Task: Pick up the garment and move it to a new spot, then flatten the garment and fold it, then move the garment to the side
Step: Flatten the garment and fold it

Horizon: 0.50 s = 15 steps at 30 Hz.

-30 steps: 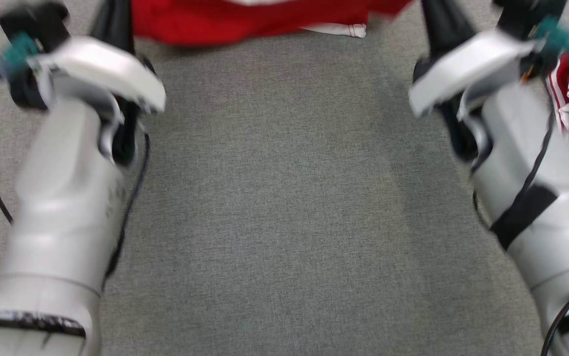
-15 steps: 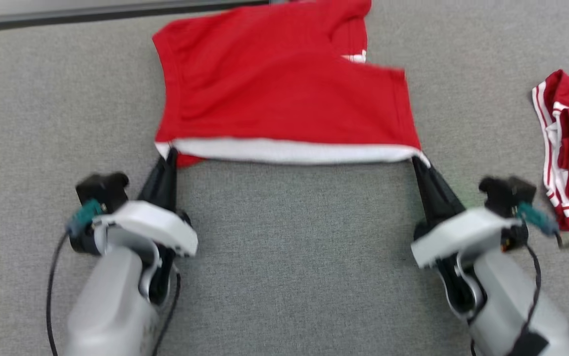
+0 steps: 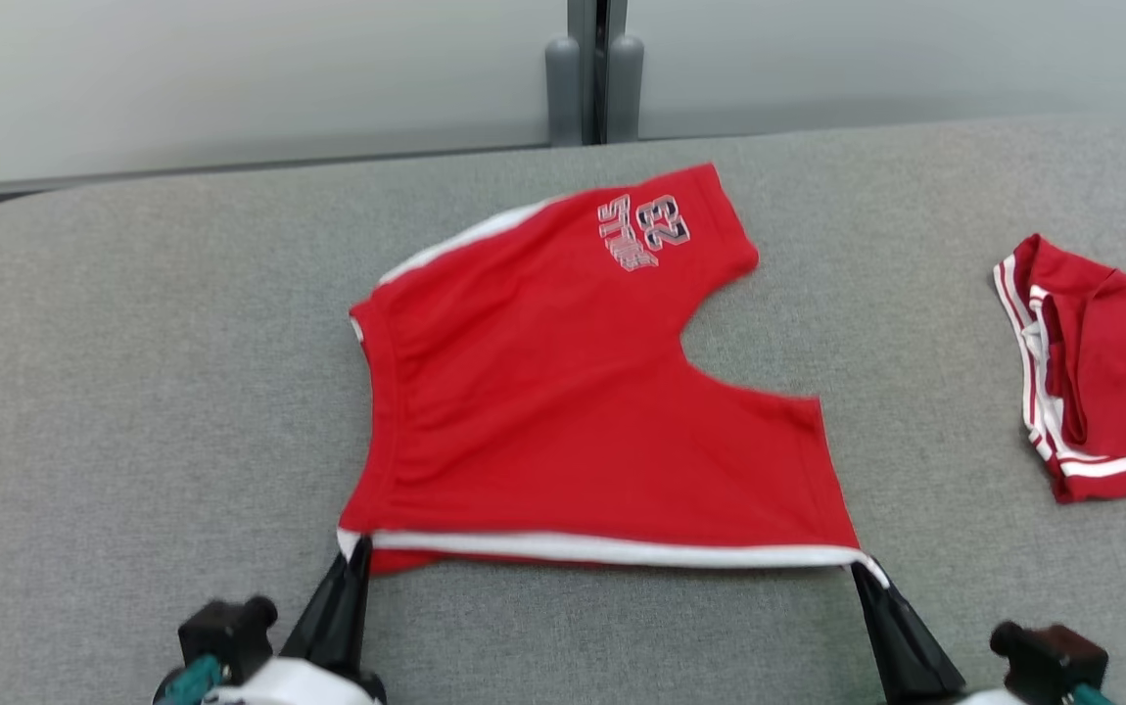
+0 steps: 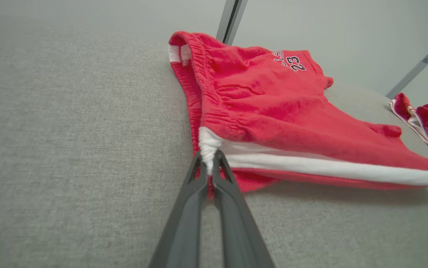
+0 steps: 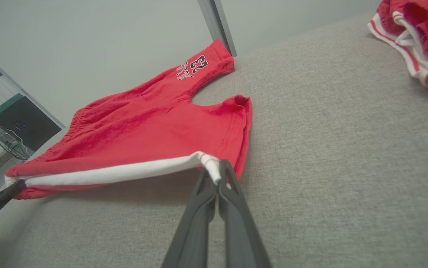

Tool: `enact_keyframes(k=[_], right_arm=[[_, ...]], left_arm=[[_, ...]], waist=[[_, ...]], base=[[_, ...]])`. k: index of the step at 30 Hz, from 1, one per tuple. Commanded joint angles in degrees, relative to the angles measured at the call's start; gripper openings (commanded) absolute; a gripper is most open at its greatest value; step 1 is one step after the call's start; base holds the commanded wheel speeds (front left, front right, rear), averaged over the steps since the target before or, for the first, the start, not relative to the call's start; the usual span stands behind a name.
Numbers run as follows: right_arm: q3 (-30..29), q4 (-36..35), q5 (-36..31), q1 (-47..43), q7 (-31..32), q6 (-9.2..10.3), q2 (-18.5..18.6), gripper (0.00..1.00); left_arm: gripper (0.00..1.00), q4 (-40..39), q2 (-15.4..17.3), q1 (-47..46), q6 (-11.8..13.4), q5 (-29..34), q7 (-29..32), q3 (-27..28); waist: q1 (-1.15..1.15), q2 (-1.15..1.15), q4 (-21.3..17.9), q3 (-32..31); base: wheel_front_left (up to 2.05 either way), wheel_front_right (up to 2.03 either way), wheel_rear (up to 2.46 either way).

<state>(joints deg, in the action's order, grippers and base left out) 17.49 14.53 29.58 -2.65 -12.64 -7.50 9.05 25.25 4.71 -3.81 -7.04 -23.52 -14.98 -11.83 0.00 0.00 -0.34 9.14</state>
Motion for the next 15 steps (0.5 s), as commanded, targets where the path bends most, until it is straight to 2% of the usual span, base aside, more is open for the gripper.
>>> enact_keyframes(k=[1,9,15], right_arm=[[-0.7,-1.1,-0.5,-1.1,0.4,0.02,0.2,0.0],[-7.3,-11.3,-3.5,-13.2,7.4,0.07,-2.2,0.0],[-8.2,-16.0,-4.6,-18.1,11.2,0.07,-4.1,0.0]], left_arm=[[0.0,-0.8,0.6,1.1,0.3,0.4,-0.2,0.2],[0.0,-11.6,2.8,10.3,2.9,-0.3,4.3,0.5],[0.0,-16.5,3.0,13.6,4.7,-1.0,7.0,0.5]], waist=[[0.0,0.0,0.3,-1.2],[0.0,0.0,1.3,-4.3],[0.0,0.0,1.3,-5.6]], base=[[0.0,0.0,0.0],[0.0,0.0,0.0],[0.0,0.0,0.0]])
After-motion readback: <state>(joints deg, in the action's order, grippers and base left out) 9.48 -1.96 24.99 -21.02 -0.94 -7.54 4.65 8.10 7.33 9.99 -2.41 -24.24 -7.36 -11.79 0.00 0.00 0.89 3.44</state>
